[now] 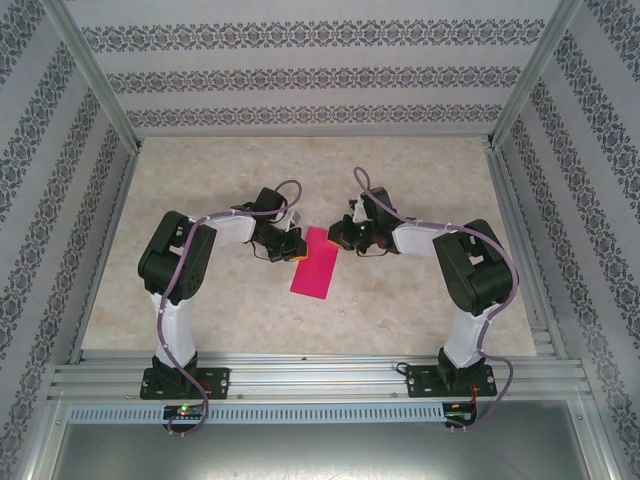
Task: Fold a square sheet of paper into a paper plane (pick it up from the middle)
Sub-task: Fold the square sheet of paper in half at the center of the table.
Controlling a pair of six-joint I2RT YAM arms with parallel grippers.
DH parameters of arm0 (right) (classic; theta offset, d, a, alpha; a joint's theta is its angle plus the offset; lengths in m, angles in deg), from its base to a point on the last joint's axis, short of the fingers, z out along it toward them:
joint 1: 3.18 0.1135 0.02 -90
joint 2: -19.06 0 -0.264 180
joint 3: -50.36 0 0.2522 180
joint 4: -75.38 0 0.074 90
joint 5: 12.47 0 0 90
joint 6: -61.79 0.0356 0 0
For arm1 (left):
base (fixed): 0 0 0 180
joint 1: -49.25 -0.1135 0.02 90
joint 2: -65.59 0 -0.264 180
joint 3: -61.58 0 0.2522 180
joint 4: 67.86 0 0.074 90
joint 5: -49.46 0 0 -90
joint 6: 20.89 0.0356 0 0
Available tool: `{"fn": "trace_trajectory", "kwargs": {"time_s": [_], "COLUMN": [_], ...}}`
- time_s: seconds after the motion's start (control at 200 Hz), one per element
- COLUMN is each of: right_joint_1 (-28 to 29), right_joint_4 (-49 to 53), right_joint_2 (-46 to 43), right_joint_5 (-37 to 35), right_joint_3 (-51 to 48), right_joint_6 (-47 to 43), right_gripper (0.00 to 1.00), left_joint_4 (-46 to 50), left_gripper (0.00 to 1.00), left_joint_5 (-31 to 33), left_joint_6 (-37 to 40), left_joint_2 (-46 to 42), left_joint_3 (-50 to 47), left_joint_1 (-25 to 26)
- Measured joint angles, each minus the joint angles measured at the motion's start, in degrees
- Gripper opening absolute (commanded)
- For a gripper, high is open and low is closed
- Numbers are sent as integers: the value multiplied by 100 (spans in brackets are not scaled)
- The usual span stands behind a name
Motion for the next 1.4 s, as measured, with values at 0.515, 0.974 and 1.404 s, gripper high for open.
{"fn": "trace_trajectory", "kwargs": {"time_s": [0.515,0.974,1.404], "right_joint_1": [-118,-188,-232], "right_joint_4": [411,1106,1244], "right_joint_2": [656,297,1012], "right_joint_5": [-111,-114,-186], "right_joint_3": [208,962,1019], "right_joint_6": [-160,-173,-175], "right_gripper": [9,8,8], "left_joint_4": [24,111,142], "left_gripper": [0,0,0], "left_joint_5": [2,0,0], "left_joint_6": [17,122,122], "left_joint_2": [-9,-20,-31], "left_joint_3": [0,0,0], "left_joint_1": [0,2,2]}}
